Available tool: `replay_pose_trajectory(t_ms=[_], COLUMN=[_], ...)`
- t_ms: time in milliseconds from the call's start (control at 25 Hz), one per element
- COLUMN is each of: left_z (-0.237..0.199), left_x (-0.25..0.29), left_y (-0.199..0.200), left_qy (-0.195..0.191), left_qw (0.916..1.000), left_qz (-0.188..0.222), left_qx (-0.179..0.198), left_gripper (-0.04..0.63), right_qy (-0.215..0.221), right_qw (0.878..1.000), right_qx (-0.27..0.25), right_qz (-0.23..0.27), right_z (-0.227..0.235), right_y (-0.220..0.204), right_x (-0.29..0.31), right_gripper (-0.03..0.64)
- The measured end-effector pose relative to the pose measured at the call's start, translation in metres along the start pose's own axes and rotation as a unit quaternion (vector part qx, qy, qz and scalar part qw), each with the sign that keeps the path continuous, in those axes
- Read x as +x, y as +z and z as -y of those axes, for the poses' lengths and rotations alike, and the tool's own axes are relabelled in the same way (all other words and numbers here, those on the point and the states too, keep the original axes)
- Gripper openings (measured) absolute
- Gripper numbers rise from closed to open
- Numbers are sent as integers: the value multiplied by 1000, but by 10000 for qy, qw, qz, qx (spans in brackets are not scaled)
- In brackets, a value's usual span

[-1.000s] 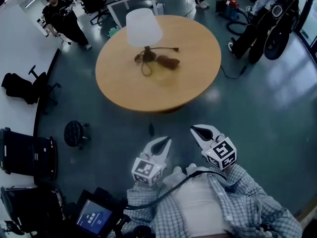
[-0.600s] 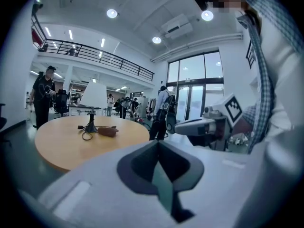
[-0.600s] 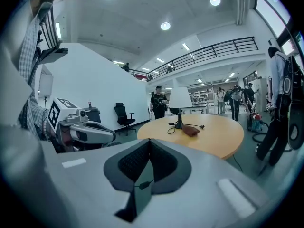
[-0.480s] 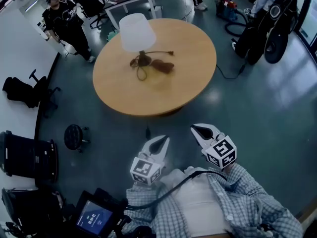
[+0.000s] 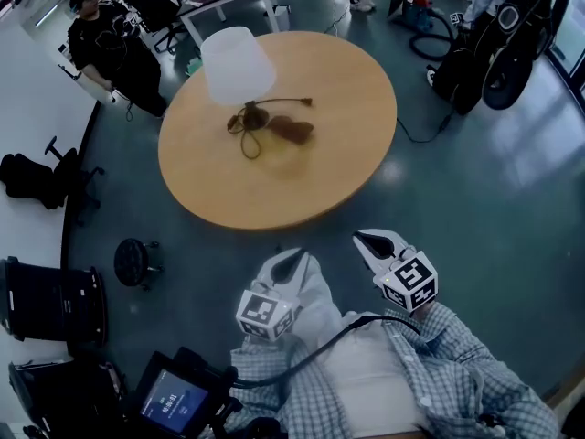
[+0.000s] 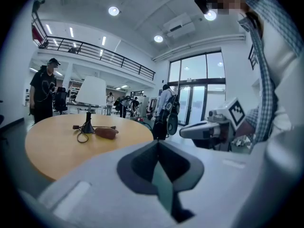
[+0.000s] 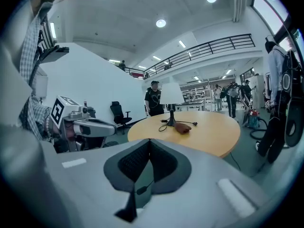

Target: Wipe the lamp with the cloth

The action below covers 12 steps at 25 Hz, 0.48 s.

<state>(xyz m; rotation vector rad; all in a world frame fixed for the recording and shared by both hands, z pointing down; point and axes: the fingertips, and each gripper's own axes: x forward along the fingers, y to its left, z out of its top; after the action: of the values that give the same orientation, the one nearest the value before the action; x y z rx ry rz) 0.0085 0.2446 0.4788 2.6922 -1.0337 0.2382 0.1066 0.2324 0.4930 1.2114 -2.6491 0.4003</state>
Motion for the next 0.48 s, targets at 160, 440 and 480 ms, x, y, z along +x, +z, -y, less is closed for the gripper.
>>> replay_pose_trajectory(t_ms=[160, 440, 480], left_z=[-40, -133, -145], left_x=[23, 62, 65], left_y=[11, 38, 41], left_qy=[-11, -2, 1], left_qw=[10000, 9999, 9999], left_qz=[39, -28, -33], left_qx=[30, -137, -157], left_gripper=[3, 3, 3], right_qy=[-23, -1, 0], right_qw=[9999, 9999, 9999], right_qx=[-46, -114, -104], right_qz=[91, -53, -47], right_z=[24, 76, 81], right_y=[17, 60, 66], right_x=[40, 135, 149], right_gripper=[3, 3, 3])
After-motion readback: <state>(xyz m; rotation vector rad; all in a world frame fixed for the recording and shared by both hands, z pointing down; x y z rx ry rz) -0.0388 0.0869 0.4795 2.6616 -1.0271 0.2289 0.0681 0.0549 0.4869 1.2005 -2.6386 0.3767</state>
